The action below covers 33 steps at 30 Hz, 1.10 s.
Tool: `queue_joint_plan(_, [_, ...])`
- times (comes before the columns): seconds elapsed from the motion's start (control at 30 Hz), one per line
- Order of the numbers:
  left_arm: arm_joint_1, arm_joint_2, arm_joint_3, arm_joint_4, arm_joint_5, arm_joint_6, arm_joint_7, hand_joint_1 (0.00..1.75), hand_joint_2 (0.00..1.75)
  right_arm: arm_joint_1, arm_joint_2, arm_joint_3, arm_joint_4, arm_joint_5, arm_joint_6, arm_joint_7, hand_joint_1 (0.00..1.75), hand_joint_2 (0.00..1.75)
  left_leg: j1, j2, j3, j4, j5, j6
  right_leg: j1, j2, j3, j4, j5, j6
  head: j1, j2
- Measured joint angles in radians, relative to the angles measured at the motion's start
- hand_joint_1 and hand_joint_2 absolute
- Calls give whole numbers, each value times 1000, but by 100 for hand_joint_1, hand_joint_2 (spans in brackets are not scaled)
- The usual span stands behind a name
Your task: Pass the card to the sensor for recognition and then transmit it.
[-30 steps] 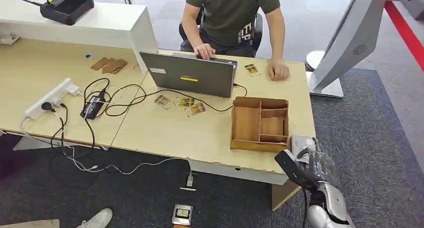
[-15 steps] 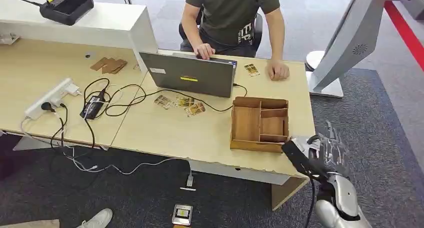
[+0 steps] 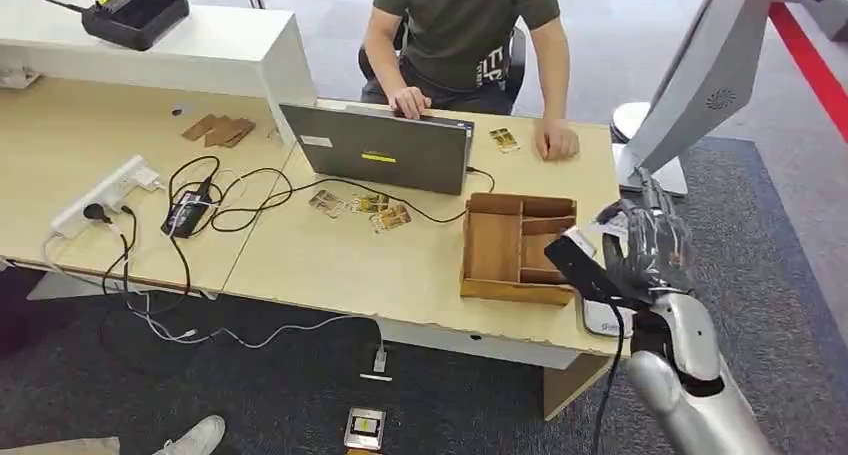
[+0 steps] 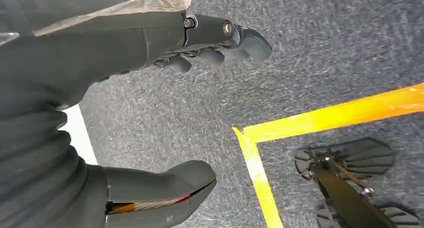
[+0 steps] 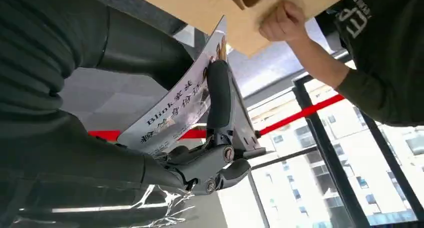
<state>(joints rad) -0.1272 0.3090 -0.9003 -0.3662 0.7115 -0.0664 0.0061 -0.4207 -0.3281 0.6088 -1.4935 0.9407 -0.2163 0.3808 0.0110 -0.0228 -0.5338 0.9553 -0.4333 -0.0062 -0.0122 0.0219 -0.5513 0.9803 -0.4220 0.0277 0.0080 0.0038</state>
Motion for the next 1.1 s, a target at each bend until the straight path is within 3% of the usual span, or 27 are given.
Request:
queue_joint_plan(0.3, [-44, -17, -21, -14, -59, -32, 55, 0, 175, -200, 86, 78, 119, -17, 126, -7, 175, 175, 0, 0, -1, 0, 1, 0, 0, 0, -1, 1, 1, 0, 0, 0])
queue_joint_plan(0.73, [-98, -53, -32, -6, -110, -71, 85, 0, 175, -398, 280, 204, 503, 7, 15, -66, 175, 175, 0, -1, -2, 0, 1, 0, 0, -1, -2, 1, 1, 1, 0, 0])
queue_joint_plan(1.1, [-122, -70, -32, 14, -121, -60, 109, 0, 175, -430, 348, 232, 647, 44, 3, -63, 175, 175, 0, 0, -2, 0, 1, 0, 0, -1, -2, 0, 1, 1, 0, 0])
